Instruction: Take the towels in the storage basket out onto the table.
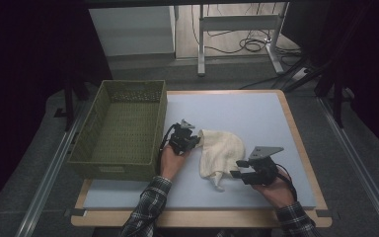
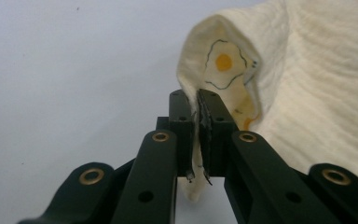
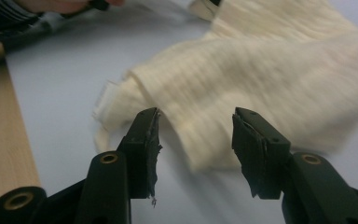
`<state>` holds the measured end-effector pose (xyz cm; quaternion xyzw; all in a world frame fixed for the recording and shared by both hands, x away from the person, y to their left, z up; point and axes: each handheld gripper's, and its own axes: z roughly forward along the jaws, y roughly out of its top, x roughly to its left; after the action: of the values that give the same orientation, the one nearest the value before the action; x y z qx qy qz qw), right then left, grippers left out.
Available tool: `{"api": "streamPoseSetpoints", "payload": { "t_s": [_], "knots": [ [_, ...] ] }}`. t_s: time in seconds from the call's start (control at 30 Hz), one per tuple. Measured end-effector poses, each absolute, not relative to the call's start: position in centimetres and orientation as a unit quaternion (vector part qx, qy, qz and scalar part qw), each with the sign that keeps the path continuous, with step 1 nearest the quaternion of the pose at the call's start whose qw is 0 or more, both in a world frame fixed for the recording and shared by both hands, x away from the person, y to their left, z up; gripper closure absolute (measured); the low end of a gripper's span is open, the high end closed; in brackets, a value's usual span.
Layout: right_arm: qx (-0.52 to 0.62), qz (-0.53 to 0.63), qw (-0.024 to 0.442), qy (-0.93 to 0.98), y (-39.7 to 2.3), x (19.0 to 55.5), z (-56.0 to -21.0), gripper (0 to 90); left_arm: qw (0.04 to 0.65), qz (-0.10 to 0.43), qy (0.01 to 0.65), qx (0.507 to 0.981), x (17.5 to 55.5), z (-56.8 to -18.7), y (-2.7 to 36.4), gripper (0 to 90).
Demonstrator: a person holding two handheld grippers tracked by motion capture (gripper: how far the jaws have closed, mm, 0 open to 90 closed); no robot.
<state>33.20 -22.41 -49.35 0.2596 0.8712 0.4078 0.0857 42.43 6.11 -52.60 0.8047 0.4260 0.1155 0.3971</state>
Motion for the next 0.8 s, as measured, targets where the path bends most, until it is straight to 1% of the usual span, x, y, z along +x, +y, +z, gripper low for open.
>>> {"api": "streamPoseSetpoints", "payload": {
  "t_s": [0.13, 0.2, 0.23, 0.3, 0.33, 0.37, 0.4, 0.57, 0.8],
  "knots": [
    [0.248, 0.401, 0.079, 0.879, -20.6, 33.5, -49.7, 49.7, 0.397, 0.109, 0.428, 0.805, 42.6, -53.0, 6.2, 83.4],
    [0.245, 0.394, 0.077, 0.883, -19.8, 33.8, -50.2, 50.5, 0.397, 0.110, 0.427, 0.805, 42.5, -53.0, 6.1, 83.4],
    [0.244, 0.391, 0.078, 0.884, -19.5, 33.9, -50.3, 54.3, 0.398, 0.108, 0.427, 0.805, 42.5, -53.0, 6.0, 83.4],
    [0.240, 0.378, 0.084, 0.890, -19.0, 34.0, -50.6, 70.8, 0.396, 0.111, 0.422, 0.808, 42.5, -53.0, 5.9, 83.5],
    [0.241, 0.370, 0.089, 0.893, -18.8, 34.0, -50.7, 80.4, 0.396, 0.112, 0.421, 0.808, 42.5, -52.9, 5.9, 83.7],
    [0.243, 0.367, 0.090, 0.894, -18.8, 34.0, -50.7, 84.5, 0.396, 0.112, 0.422, 0.808, 42.5, -52.9, 5.8, 83.9],
    [0.245, 0.368, 0.090, 0.893, -18.8, 34.0, -50.6, 86.4, 0.394, 0.114, 0.418, 0.810, 42.5, -53.0, 5.8, 84.1],
    [0.260, 0.378, 0.105, 0.882, -20.2, 34.4, -49.3, 87.5, 0.386, 0.122, 0.413, 0.816, 42.6, -52.8, 5.6, 85.2],
    [0.295, 0.391, 0.123, 0.863, -23.7, 35.6, -47.0, 87.4, 0.379, 0.135, 0.409, 0.819, 43.2, -52.2, 5.3, 85.9]
  ]
}}
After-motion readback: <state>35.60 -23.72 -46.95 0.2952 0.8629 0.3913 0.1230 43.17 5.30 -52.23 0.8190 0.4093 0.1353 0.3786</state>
